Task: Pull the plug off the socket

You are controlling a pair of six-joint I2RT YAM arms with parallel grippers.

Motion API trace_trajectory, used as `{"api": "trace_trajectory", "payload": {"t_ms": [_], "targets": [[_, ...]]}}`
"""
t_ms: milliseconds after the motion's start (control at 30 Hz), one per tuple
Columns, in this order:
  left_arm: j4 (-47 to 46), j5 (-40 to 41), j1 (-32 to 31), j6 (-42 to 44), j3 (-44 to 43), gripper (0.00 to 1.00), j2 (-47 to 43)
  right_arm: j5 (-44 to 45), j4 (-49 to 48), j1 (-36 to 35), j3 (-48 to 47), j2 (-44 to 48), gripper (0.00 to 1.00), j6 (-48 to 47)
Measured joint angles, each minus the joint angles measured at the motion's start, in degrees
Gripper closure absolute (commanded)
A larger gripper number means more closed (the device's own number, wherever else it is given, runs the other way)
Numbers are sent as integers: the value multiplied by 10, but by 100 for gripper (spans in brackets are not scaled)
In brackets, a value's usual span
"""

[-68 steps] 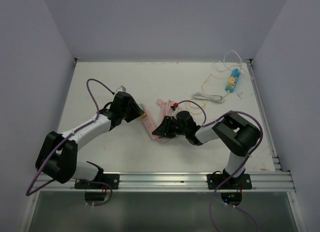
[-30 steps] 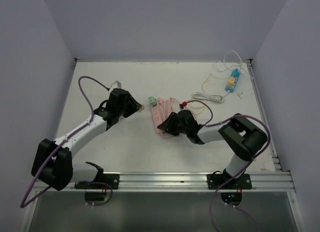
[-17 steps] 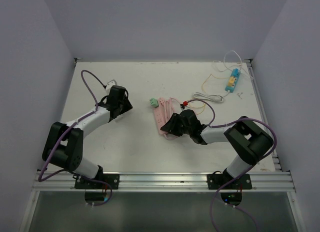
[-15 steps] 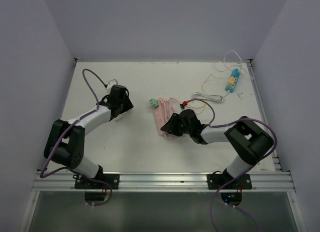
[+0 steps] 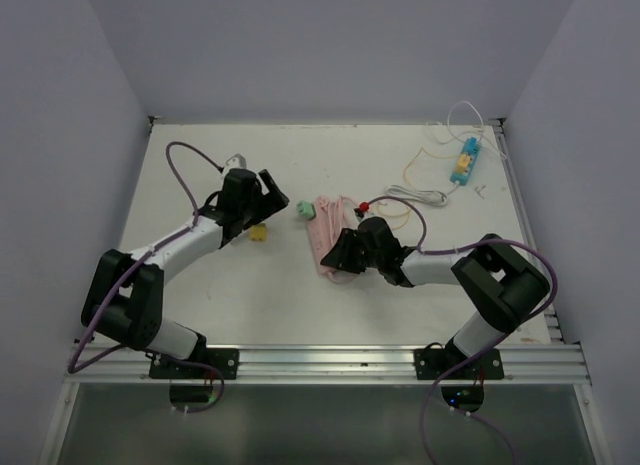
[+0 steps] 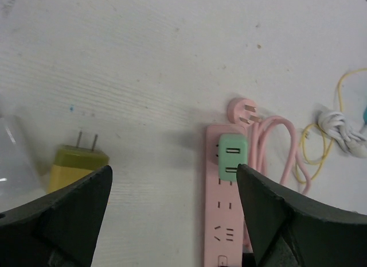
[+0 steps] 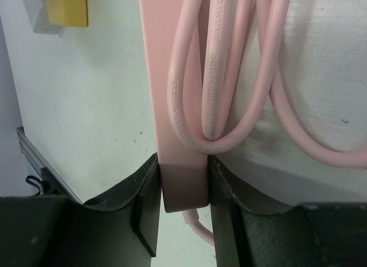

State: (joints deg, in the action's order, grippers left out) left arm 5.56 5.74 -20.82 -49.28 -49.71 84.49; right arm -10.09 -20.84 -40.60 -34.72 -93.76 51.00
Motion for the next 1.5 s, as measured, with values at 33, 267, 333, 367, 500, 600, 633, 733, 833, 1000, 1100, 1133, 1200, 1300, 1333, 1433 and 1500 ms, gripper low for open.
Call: {"api": "trace_trajectory", "payload": {"t_ms": [33,267,333,367,500,600,633,733,833,1000,1100,1133,1200,1300,1333,1433,1500], "targets": [[-7,-4,-9,-5,0,10,-2,-1,0,-1,0,0,100,-1],[-37,-26,-56,-22,-10,16,29,-15,1,-4,0,0,100,-5],[-50,-31,-60,-27,-11,18,47,-17,0,-5,1,0,100,-5],[-55,-36,-61,-29,-12,19,57,-19,0,-6,2,0,100,-6],[-77,-51,-63,-37,-12,25,87,-31,-2,-7,5,0,100,-6],[-88,-59,-64,-37,-19,31,105,-37,-5,-7,7,0,100,-6],[-90,-61,-64,-37,-24,33,110,-40,-6,-7,8,0,100,-6],[-98,-67,-64,-37,-33,46,117,-48,-9,-7,10,0,100,-7],[-110,-72,-64,-38,-36,67,121,-56,-13,-7,13,0,100,-7],[-115,-83,-64,-35,-35,91,123,-64,-30,-6,22,0,83,-5],[-128,-88,-63,-35,-26,97,122,-67,-35,-6,24,0,65,-5],[-133,-90,-63,-35,-23,99,121,-69,-36,-6,25,0,60,-5],[-145,-95,-63,-34,-12,100,118,-75,-34,-7,25,-1,46,-10],[-159,-105,-63,-30,1,100,112,-97,-43,-10,24,-3,31,-12],[-163,-108,-63,-26,7,100,109,-103,-45,-10,20,-2,28,-15],[-171,-117,-63,-20,22,100,99,-104,-34,-13,5,-2,23,-28],[-171,-122,-63,-19,28,100,93,-102,-16,-13,-9,-4,23,-39]]}}
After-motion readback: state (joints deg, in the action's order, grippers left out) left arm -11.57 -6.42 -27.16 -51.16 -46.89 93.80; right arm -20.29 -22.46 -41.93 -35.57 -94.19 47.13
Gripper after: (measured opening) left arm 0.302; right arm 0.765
